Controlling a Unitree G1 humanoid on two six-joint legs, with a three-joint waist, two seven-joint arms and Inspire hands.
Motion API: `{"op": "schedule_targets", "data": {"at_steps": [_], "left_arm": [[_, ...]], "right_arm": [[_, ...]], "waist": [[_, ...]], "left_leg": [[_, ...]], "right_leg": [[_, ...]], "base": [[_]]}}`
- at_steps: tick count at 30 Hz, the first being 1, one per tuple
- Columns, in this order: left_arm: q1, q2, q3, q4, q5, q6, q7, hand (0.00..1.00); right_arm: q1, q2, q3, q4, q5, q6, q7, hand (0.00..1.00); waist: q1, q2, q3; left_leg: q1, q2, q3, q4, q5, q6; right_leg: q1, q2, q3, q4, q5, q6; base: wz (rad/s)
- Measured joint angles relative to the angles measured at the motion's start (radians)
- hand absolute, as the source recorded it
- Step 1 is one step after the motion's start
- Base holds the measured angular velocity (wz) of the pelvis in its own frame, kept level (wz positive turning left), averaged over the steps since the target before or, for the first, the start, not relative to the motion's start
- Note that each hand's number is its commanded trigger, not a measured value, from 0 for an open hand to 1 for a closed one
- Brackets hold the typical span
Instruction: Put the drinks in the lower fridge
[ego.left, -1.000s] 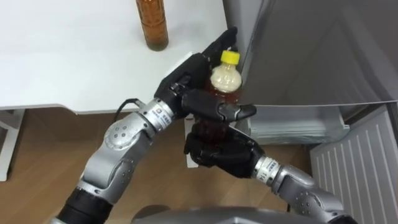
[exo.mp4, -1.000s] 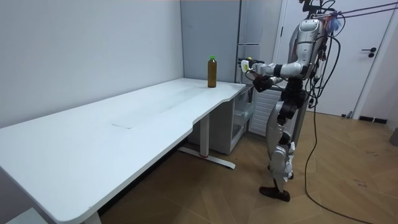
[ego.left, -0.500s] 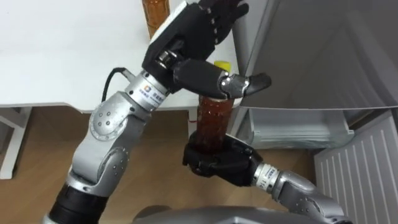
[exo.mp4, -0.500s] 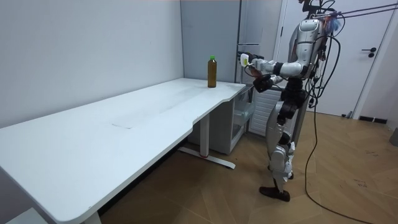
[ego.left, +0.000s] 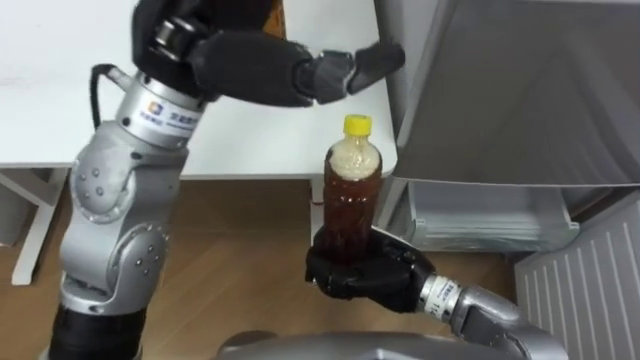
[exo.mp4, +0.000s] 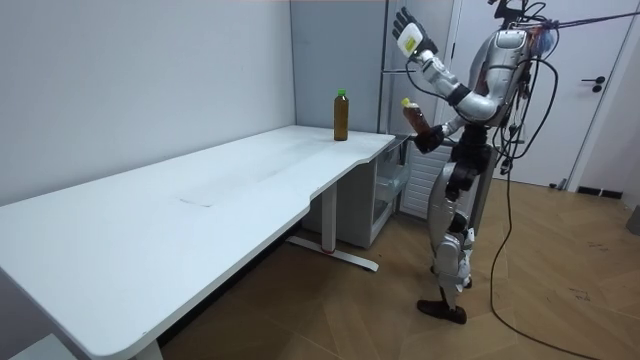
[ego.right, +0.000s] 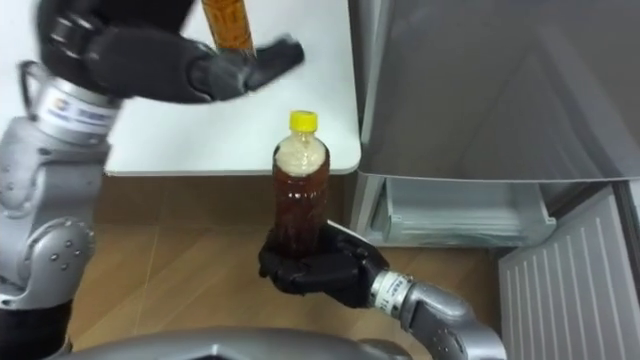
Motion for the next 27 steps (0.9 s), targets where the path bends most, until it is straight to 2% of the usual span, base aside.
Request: {"op": "schedule_targets", "data": {"at_steps": [3, 5, 10, 13, 15, 16, 19, 21, 22, 24, 26, 27], "left_arm": [[-0.002, -0.001, 0.046, -0.017, 0.003, -0.032, 0.047, 0.00], [-0.002, -0.001, 0.073, -0.018, 0.005, -0.036, 0.072, 0.00], [0.001, 0.004, 0.181, -0.019, 0.033, -0.043, 0.148, 0.00], [0.001, 0.005, 0.285, -0.020, 0.062, -0.052, 0.214, 0.00], [0.002, 0.006, 0.367, -0.018, 0.092, -0.072, 0.300, 0.00], [0.004, 0.006, 0.386, -0.016, 0.097, -0.077, 0.319, 0.00], [0.045, 0.006, 0.482, -0.006, 0.126, -0.103, 0.423, 0.00], [0.091, 0.008, 0.545, 0.039, 0.141, -0.112, 0.513, 0.00], [0.100, 0.008, 0.555, 0.052, 0.139, -0.112, 0.537, 0.00], [0.131, 0.008, 0.599, 0.128, 0.136, -0.113, 0.641, 0.00], [0.143, 0.008, 0.612, 0.197, 0.134, -0.112, 0.726, 0.00], [0.175, 0.008, 0.616, 0.233, 0.113, -0.114, 0.775, 0.00]], "right_arm": [[0.003, -0.001, -0.009, 0.000, -0.006, 0.000, 0.000, 1.00], [0.005, 0.002, -0.032, -0.002, -0.015, -0.001, 0.000, 1.00], [0.028, 0.025, -0.115, -0.008, -0.030, -0.001, 0.003, 1.00], [0.062, 0.028, -0.163, -0.008, -0.040, -0.001, 0.003, 1.00], [0.089, 0.029, -0.196, -0.008, -0.048, -0.001, 0.004, 1.00], [0.095, 0.034, -0.203, -0.008, -0.048, -0.001, 0.004, 1.00], [0.130, 0.045, -0.250, -0.016, -0.048, -0.001, 0.002, 1.00], [0.142, 0.048, -0.273, -0.020, -0.048, -0.001, -0.001, 1.00], [0.141, 0.049, -0.276, -0.020, -0.048, -0.001, -0.003, 1.00], [0.148, 0.052, -0.277, -0.038, -0.043, -0.001, -0.028, 1.00], [0.153, 0.051, -0.275, -0.058, -0.039, 0.000, -0.046, 1.00], [0.160, 0.049, -0.271, -0.085, -0.038, 0.004, -0.070, 1.00]], "waist": [[0.023, 0.009, 0.0030], [0.029, 0.012, 0.0033], [0.046, 0.016, 0.0005], [0.063, 0.020, -0.0052], [0.085, 0.023, -0.0074], [0.091, 0.023, -0.0078], [0.115, 0.027, -0.0099], [0.135, 0.034, -0.0124], [0.138, 0.033, -0.0128], [0.144, 0.035, -0.0118], [0.162, 0.033, -0.0140], [0.169, 0.032, -0.0149]], "left_leg": [[0.022, 0.000, -0.004, -0.015, 0.001, -0.001], [0.025, -0.001, -0.005, -0.015, 0.001, -0.001], [0.031, -0.002, -0.006, -0.025, 0.001, -0.002], [0.036, -0.002, -0.005, -0.031, 0.002, -0.002], [0.037, -0.002, -0.013, -0.030, 0.002, -0.003], [0.037, -0.002, -0.014, -0.029, 0.002, -0.003], [0.055, -0.005, -0.016, -0.030, 0.003, -0.003], [0.068, -0.005, -0.015, -0.038, 0.003, -0.004], [0.068, -0.005, -0.016, -0.040, 0.003, -0.004], [0.056, -0.006, -0.029, -0.039, 0.003, -0.004], [0.049, -0.007, -0.030, -0.033, 0.004, -0.005], [0.050, -0.007, -0.030, -0.033, 0.004, -0.005]], "right_leg": [[0.021, 0.001, -0.002, -0.005, 0.000, 0.001], [0.031, 0.001, -0.004, -0.010, 0.000, 0.001], [0.042, 0.001, -0.016, -0.019, 0.000, 0.001], [0.045, 0.001, -0.021, -0.020, -0.001, 0.001], [0.046, 0.001, -0.031, -0.022, -0.001, 0.001], [0.047, 0.000, -0.031, -0.022, -0.001, 0.001], [0.059, 0.000, -0.035, -0.036, -0.001, 0.001], [0.071, 0.000, -0.037, -0.035, -0.002, 0.003], [0.071, 0.000, -0.039, -0.035, -0.002, 0.003], [0.070, -0.001, -0.054, -0.036, -0.003, 0.003], [0.066, -0.001, -0.057, -0.039, -0.004, 0.002], [0.068, -0.001, -0.057, -0.041, -0.004, 0.002]], "base": [[0.00], [0.02], [0.02], [0.00], [0.00], [0.00], [0.00], [0.00], [0.00], [0.14], [0.06], [0.00]]}}
